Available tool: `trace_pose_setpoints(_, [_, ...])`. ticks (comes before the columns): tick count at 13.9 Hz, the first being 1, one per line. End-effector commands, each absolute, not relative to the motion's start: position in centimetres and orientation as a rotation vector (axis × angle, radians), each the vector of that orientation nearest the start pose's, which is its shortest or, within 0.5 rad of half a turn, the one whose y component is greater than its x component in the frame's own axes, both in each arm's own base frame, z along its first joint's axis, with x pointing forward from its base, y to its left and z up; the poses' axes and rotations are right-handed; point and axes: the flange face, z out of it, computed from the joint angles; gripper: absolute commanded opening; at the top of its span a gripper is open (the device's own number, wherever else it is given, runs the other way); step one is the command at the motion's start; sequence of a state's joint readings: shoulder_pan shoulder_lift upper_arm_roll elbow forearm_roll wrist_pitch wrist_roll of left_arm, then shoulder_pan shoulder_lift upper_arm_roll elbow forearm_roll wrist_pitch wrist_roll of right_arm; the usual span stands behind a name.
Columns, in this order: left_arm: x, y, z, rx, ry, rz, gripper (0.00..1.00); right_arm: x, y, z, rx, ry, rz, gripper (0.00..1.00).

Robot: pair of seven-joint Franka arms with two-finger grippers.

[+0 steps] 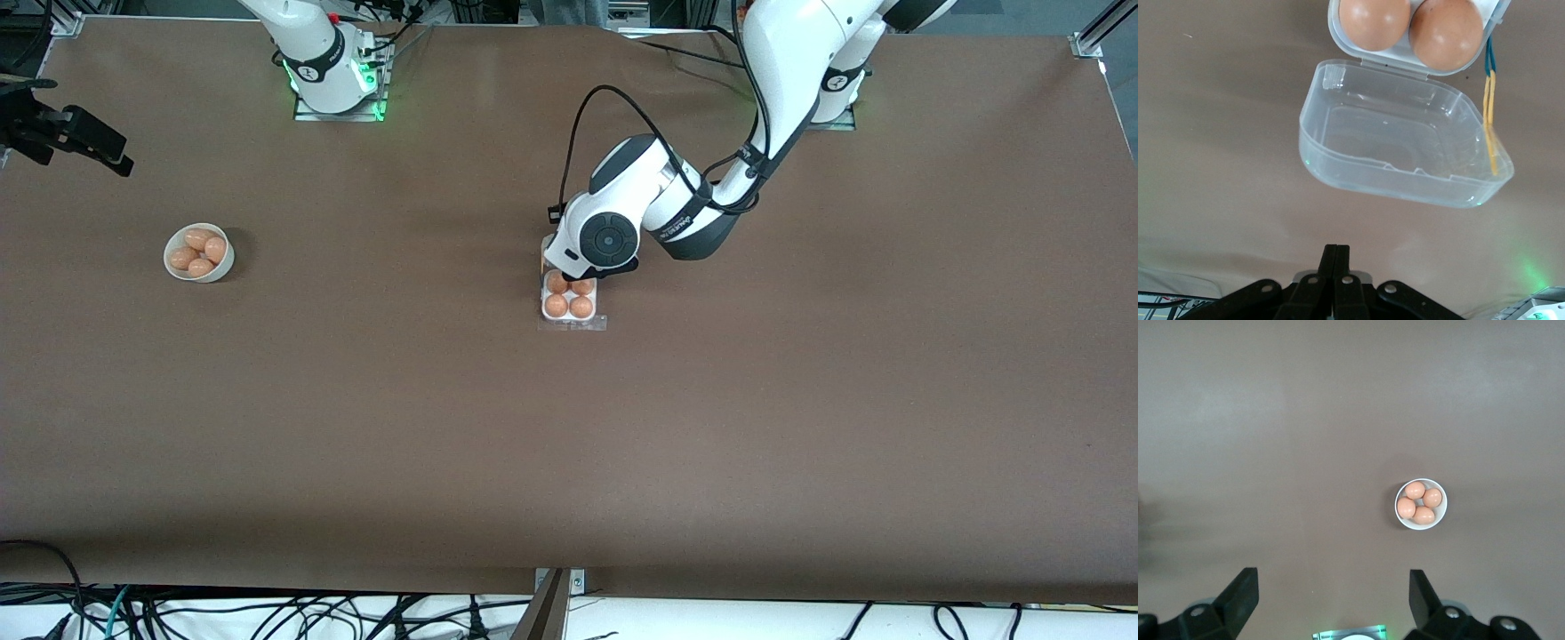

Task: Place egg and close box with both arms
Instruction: 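Swing the clear lid shut over the eggs with the left gripper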

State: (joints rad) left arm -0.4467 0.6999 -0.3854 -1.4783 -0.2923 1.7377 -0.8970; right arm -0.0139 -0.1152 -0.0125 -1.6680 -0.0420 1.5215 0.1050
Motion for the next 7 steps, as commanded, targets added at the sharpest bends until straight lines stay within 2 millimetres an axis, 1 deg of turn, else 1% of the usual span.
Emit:
trace_pose_setpoints(1, [45.7, -50.0, 26.2, -3.020, -0.330, 1.026, 0.05, 51.4, -2.2, 63.7, -3.175, 0.214, 0.013, 1.00])
trace_pose_setpoints(4, [46.8, -50.1, 26.2, -3.078, -0.373, 0.970, 0.05, 52.2, -2.0, 63.6, -3.175, 0.205, -0.036, 1.00])
trace_pose_setpoints(6, [48.4, -49.3, 26.2, -3.109, -0.421, 0.909, 0.05, 52.3, -1.7, 63.4, -3.176, 0.195, -0.034, 1.00])
trace_pose_setpoints(7, [49.2, -49.2, 26.8, -3.132, -0.417, 0.857, 0.05, 52.5, -1.5, 63.1, -3.176, 0.190, -0.022, 1.00])
